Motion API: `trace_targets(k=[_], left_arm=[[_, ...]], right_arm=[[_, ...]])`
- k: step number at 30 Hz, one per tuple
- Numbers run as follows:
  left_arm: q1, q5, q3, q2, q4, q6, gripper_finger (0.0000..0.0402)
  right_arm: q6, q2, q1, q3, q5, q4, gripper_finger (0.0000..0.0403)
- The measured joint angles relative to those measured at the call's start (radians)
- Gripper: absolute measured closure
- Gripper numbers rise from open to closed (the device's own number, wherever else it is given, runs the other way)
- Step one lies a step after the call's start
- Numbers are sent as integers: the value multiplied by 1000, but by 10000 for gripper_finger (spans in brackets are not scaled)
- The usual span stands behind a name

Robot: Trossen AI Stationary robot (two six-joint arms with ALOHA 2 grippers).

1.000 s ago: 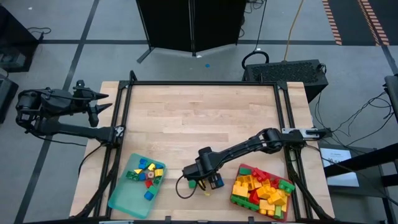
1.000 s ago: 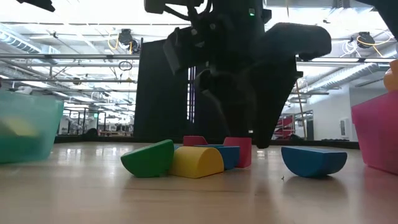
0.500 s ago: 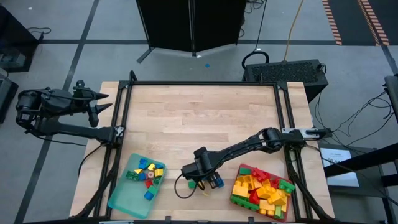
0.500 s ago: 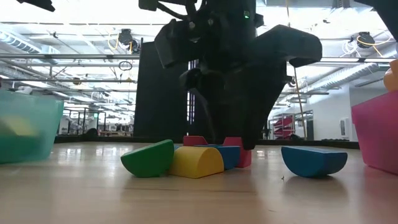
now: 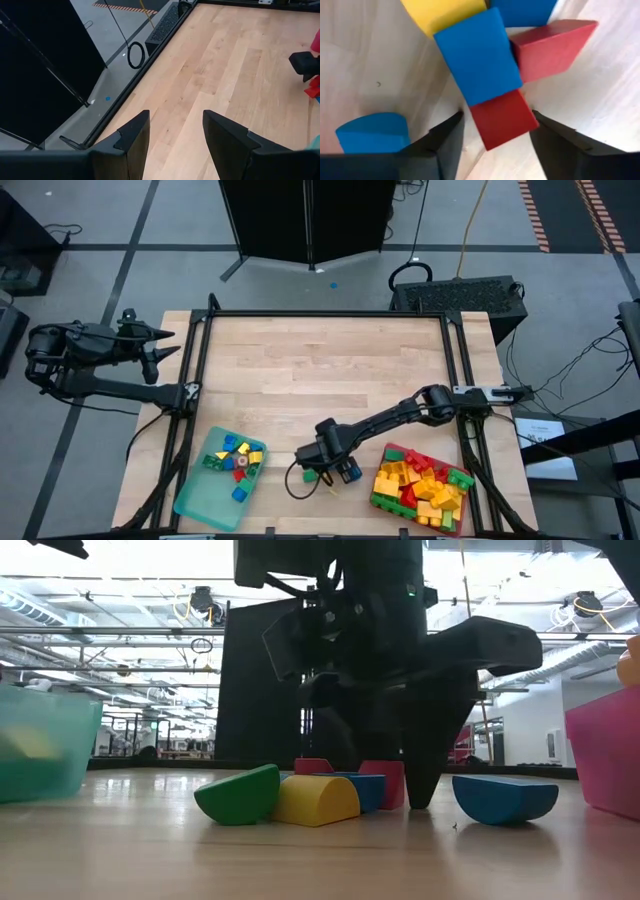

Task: Sort blocks by size
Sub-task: Put the red block into the blue bin

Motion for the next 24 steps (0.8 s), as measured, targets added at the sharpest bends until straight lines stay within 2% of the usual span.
trace_targets(k=[16,19,24], left_arm=[[0,0,0,0,-1,0,214],[0,0,0,0,-1,0,214],[0,0,0,0,-1,0,214]], right_arm=[[-26,1,0,-2,-2,36,392],[38,1,-3,-2,-2,38,392],[139,-2,-13,1,-53,30,330]])
